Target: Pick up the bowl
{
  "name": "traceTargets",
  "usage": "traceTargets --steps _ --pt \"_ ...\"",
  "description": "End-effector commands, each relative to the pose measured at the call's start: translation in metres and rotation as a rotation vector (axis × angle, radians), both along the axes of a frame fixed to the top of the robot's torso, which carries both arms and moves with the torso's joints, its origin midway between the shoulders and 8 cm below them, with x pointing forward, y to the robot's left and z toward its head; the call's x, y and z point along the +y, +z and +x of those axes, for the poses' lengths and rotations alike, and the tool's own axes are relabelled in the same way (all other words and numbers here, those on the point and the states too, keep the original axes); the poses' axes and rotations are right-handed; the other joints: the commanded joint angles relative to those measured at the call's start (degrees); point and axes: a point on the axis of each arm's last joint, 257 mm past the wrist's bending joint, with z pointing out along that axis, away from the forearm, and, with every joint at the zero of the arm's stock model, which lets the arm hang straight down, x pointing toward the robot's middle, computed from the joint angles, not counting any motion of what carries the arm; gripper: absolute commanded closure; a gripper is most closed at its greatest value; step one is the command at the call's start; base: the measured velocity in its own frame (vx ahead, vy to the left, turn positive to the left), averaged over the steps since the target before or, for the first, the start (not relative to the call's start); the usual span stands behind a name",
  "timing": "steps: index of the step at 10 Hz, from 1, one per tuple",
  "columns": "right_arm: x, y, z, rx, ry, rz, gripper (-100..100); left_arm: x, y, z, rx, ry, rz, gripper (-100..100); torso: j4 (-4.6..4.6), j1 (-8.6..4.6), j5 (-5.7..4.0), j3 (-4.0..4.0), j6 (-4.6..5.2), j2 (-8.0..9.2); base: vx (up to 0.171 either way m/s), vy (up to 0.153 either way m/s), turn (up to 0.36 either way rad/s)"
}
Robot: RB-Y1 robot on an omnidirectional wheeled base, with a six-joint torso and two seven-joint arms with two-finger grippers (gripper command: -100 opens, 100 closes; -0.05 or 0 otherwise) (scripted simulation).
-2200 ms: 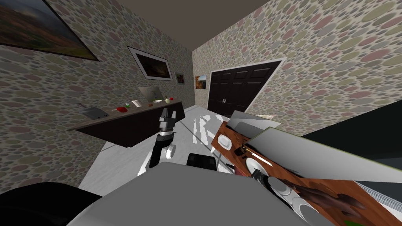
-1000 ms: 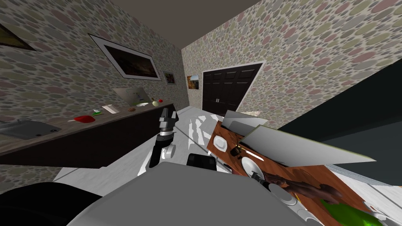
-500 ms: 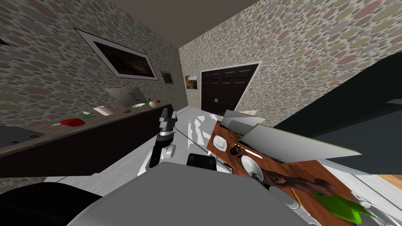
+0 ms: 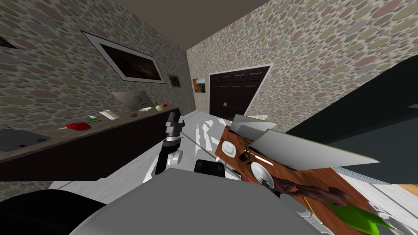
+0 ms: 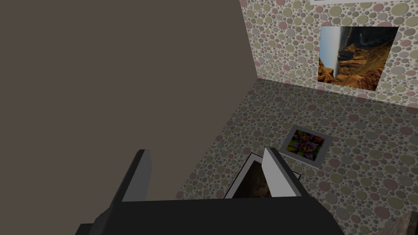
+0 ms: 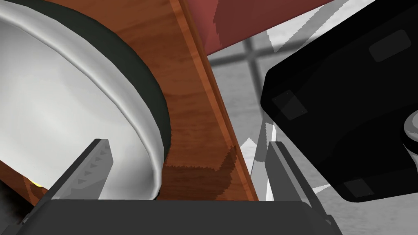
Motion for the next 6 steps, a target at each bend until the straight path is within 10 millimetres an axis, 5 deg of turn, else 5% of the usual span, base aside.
traceTargets --steps 1,6 --pt "0.000 0.000 0.000 0.000 0.000 0.000 -100 0.000 0.000 0.000 0.000 0.000 0.000 0 0.00 0.00 0.00 0.00 0.00 0.00 0.004 0.009 -0.026" --pt "0.023 -0.009 -0.003 -0.010 0.027 0.002 -100 0.000 0.000 0.000 0.000 0.000 0.000 0 0.00 -0.05 -0.01 0.00 -0.01 0.00 0.004 -0.003 -0.022"
